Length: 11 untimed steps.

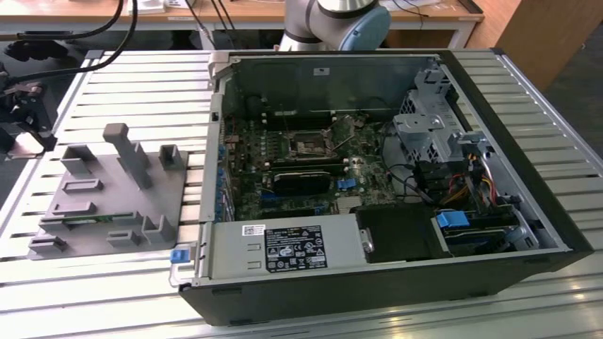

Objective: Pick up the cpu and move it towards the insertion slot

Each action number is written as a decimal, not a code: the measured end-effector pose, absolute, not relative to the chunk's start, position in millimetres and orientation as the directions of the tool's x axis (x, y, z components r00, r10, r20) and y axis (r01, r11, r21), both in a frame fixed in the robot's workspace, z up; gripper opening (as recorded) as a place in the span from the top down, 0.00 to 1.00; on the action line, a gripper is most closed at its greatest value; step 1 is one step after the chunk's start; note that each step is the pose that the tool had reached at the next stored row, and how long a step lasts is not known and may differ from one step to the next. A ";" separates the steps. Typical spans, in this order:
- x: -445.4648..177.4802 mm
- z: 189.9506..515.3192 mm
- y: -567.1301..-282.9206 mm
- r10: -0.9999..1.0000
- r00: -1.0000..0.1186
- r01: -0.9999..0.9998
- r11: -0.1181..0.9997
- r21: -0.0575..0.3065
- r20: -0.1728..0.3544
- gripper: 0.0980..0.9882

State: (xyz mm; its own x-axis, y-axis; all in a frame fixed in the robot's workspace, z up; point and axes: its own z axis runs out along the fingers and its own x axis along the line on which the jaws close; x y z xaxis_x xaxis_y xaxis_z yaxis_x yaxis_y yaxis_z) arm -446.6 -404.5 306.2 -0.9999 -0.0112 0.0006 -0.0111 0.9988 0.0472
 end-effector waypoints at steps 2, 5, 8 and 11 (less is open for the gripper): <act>-446.6 307.4 -404.4 -0.011 -1.000 -0.011 0.999 0.047 0.001 0.50; -446.6 309.0 -404.4 -0.011 -1.000 -0.011 0.999 0.047 0.001 0.50; -446.6 310.2 -404.3 -0.011 -1.000 -0.011 0.999 0.047 0.001 0.50; -446.6 311.7 -404.3 -0.011 -1.000 -0.011 0.999 0.046 0.001 0.50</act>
State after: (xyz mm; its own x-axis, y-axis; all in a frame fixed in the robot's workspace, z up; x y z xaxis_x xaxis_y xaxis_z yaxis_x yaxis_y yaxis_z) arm -446.6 -404.3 311.7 -0.9999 -0.0112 0.0007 -0.0111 0.9989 0.0463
